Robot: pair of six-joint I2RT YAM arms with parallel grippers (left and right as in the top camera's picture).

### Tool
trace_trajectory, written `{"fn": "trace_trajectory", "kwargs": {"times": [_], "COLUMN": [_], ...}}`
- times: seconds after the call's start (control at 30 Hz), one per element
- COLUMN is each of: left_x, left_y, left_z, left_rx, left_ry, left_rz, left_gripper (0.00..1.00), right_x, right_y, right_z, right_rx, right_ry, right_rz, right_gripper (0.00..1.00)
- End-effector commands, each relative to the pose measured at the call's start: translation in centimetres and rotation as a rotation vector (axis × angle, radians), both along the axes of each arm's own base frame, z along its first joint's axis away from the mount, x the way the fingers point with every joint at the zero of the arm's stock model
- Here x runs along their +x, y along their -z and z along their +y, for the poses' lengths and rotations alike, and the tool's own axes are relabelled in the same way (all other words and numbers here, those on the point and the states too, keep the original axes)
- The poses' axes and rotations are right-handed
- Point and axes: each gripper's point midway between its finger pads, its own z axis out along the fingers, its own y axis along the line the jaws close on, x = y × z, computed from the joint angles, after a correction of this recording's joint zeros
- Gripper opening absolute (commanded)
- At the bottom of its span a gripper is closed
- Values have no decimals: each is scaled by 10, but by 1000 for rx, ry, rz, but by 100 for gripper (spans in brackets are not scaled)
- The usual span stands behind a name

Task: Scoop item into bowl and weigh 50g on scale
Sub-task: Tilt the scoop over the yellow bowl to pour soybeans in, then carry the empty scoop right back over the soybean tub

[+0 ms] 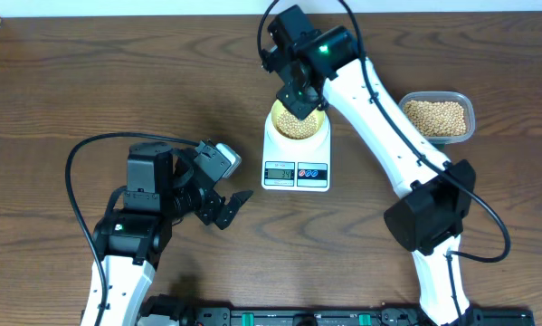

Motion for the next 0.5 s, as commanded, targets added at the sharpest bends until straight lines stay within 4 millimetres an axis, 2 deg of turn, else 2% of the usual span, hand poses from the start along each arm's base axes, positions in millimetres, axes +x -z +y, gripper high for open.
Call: {"fn": "trace_trajectory", "kwargs": {"times": [0.0, 0.1, 0.2, 0.33, 0.47], "left_x": [2, 2, 2, 2, 2], "left_y": [-5, -5, -5, -5, -5], "left_z": [-1, -1, -1, -1, -1], "left_rx": [-8, -8, -8, -8, -8], "left_ry": [7, 7, 7, 7, 7], "left_rz": [-12, -12, -12, -12, -12], "left_gripper": [99, 99, 99, 99, 99], "right_x": [10, 14, 17, 14, 3], "right_y": [-51, -73, -91, -99, -92], "right_z": [-17, -36, -66, -126, -189], "right_rx": [151, 242, 306, 299, 261], "right_ry": [107, 165, 254, 403, 554], "right_rz": [-52, -42, -38, -12, 58], "right_gripper": [1, 1, 1, 1, 1]}}
